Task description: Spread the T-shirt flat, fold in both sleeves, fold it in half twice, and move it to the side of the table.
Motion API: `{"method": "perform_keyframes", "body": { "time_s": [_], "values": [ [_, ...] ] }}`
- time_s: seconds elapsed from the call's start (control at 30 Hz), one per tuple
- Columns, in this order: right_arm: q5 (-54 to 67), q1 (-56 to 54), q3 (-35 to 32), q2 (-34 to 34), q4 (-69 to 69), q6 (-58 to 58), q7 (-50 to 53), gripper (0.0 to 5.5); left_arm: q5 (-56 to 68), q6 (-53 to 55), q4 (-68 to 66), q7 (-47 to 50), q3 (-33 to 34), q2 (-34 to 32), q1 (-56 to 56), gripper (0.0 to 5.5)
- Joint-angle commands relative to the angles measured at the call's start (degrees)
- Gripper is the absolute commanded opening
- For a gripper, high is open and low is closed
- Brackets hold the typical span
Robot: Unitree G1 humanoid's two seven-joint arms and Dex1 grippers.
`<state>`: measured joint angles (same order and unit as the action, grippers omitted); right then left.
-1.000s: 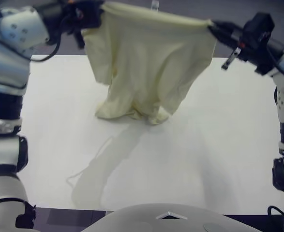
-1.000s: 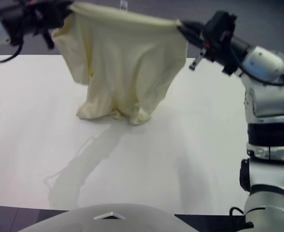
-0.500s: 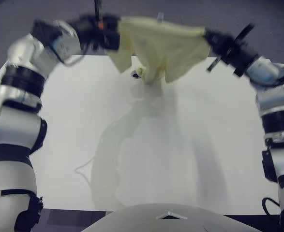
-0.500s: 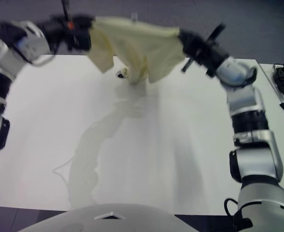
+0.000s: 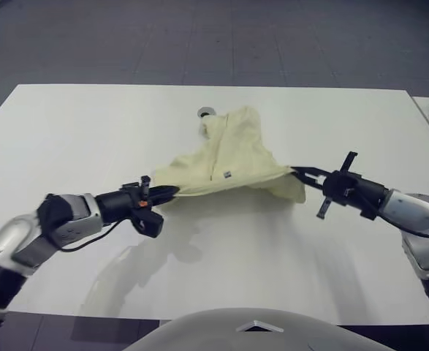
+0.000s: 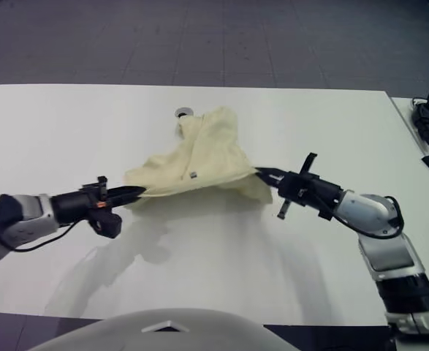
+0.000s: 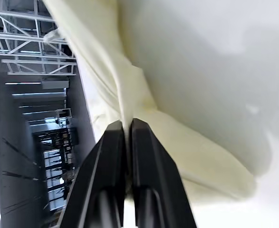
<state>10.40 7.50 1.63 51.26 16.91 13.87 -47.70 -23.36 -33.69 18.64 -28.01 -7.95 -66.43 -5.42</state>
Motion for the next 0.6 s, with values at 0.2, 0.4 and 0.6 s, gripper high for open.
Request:
{"method": "perform_keyframes", "body": {
  "time_s": [0.2, 0.4, 0.6],
  "values": [
    [-4.24, 15.09, 1.57, 5.82, 10.45, -4.13, -6.81, 0.00, -3.37, 4.43, 9.76, -10.70, -0.14, -0.82, -22.74, 0.02],
    [9.43, 16.27, -3.30, 5.88, 15.75, -11.14, -9.75, 0.00, -0.31, 6.31, 14.71, -12.80, 6.06, -0.45, -26.10, 0.02],
    [9.23, 21.55, -1.15, 7.04, 17.81, -13.60, -13.80, 0.00, 3.70, 7.51, 17.85, -17.62, 7.34, -0.27, -32.96, 0.02]
  ]
}}
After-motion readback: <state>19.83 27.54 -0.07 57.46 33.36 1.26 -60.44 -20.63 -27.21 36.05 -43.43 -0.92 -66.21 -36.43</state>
